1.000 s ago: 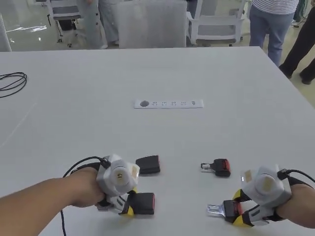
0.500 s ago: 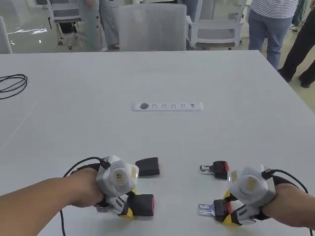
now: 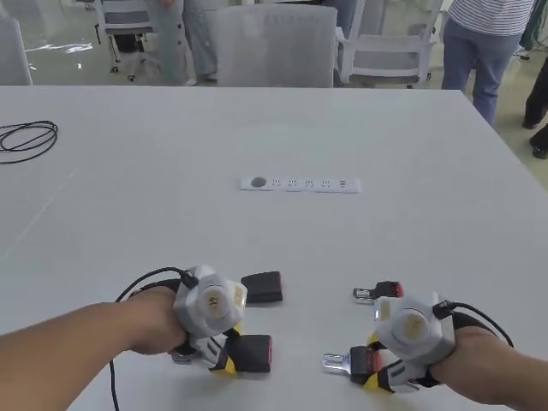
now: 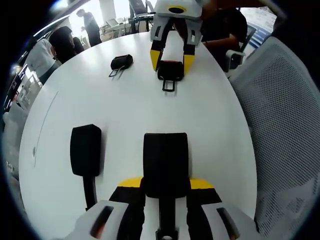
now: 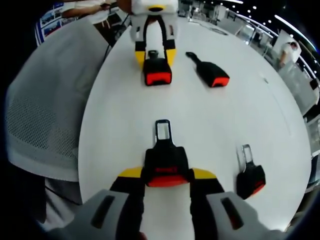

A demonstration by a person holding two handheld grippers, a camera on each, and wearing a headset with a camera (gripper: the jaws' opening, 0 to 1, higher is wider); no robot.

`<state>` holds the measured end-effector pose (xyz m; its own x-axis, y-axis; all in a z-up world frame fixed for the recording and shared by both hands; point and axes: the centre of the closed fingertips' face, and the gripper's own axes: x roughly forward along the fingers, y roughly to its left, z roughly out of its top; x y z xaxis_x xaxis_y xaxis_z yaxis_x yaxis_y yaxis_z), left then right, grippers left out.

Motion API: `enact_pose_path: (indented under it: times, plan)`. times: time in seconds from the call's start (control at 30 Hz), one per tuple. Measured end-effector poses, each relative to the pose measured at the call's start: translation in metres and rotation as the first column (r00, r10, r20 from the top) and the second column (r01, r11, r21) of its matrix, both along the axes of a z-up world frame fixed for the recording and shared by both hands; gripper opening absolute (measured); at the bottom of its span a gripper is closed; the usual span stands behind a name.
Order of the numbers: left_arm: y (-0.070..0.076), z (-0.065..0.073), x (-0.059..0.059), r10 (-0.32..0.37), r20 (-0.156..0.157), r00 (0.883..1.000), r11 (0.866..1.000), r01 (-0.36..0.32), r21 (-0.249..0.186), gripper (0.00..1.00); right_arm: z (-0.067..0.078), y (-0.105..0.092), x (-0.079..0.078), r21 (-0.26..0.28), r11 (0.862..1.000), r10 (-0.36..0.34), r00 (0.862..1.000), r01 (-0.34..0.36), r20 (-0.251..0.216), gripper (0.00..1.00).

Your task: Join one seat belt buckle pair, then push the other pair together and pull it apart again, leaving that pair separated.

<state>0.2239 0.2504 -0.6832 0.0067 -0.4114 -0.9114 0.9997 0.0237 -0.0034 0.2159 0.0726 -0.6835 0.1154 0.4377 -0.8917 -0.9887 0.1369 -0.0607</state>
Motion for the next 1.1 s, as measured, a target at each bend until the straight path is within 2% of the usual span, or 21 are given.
enact_pose_path:
  times: [0.3,0.53,0.63,0.9,1.03,1.1]
  plan:
    - [0.000,0.000,0.000,-0.001,0.001,1.000,1.000,0.001,0.012,0.32,0.000,0.036,0.002,0.050,0.999,-0.012,1.000,0.012,0.000,0.35]
    - [0.000,0.000,0.000,-0.007,0.001,1.000,1.000,0.007,0.020,0.32,0.000,0.059,0.003,0.055,0.998,0.019,1.000,-0.020,0.019,0.34]
    - [-0.001,-0.001,0.000,-0.007,0.001,1.000,1.000,0.007,0.025,0.32,0.001,0.065,0.005,0.056,0.998,0.026,0.999,-0.028,0.035,0.34]
    - [0.000,-0.001,0.000,-0.014,0.001,1.000,0.999,0.014,0.034,0.32,0.000,0.076,0.004,0.075,0.997,0.020,1.000,-0.021,0.020,0.34]
    - [0.000,-0.001,0.000,-0.015,0.002,1.000,0.999,0.015,0.030,0.32,0.000,0.077,0.004,0.066,0.997,0.041,0.998,-0.045,0.048,0.34]
    - [0.000,-0.001,0.000,-0.017,0.003,1.000,0.999,0.017,0.032,0.32,0.000,0.080,0.004,0.072,0.997,0.037,0.998,-0.040,0.046,0.34]
